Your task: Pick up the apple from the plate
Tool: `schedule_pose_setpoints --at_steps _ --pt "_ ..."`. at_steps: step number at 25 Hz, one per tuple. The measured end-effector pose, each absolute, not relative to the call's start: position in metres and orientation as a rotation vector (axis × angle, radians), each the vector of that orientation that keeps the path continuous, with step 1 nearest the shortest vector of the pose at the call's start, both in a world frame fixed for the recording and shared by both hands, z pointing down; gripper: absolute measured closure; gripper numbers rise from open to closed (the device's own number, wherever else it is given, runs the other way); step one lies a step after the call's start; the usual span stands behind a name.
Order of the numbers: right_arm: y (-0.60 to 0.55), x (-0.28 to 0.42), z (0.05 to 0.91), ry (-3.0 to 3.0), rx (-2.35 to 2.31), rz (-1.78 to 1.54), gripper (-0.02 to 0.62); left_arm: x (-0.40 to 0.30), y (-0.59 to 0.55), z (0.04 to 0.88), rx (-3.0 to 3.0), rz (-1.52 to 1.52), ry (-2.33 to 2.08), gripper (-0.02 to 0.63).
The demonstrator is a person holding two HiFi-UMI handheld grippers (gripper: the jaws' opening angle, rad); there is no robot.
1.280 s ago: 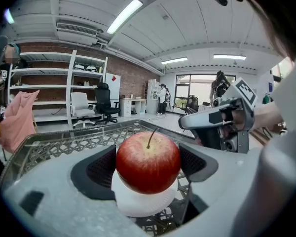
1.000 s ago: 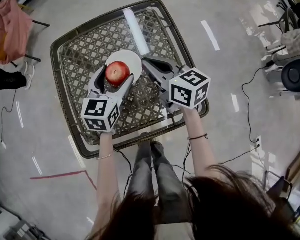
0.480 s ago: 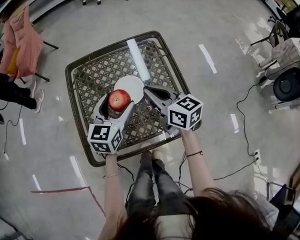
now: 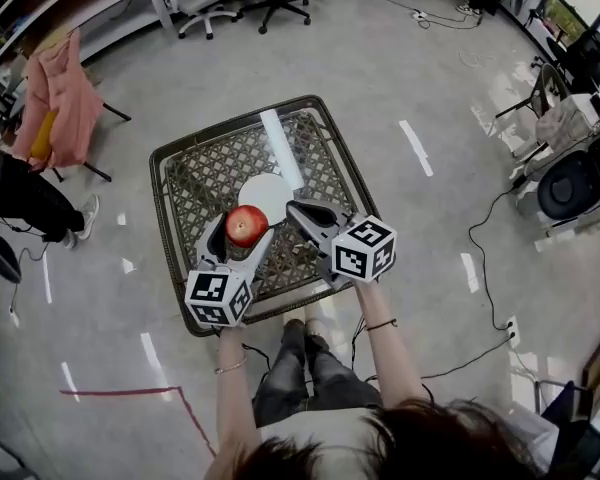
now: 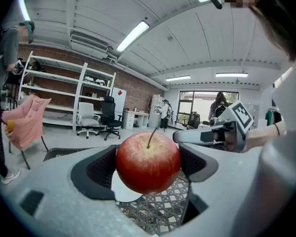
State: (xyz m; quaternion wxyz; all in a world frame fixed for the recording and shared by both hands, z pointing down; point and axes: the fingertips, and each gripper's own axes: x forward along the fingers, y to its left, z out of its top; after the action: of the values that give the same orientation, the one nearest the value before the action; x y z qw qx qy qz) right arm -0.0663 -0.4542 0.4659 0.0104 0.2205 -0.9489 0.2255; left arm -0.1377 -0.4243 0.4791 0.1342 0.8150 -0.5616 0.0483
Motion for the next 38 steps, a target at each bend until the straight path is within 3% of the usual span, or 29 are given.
schedule_pose_setpoints --at_steps 38 --pt "-0.415 -0.058 0.443 -3.009 0.701 0.617 0.586 -0.129 -0.393 0.445 2.413 0.105 -1.602 0.199"
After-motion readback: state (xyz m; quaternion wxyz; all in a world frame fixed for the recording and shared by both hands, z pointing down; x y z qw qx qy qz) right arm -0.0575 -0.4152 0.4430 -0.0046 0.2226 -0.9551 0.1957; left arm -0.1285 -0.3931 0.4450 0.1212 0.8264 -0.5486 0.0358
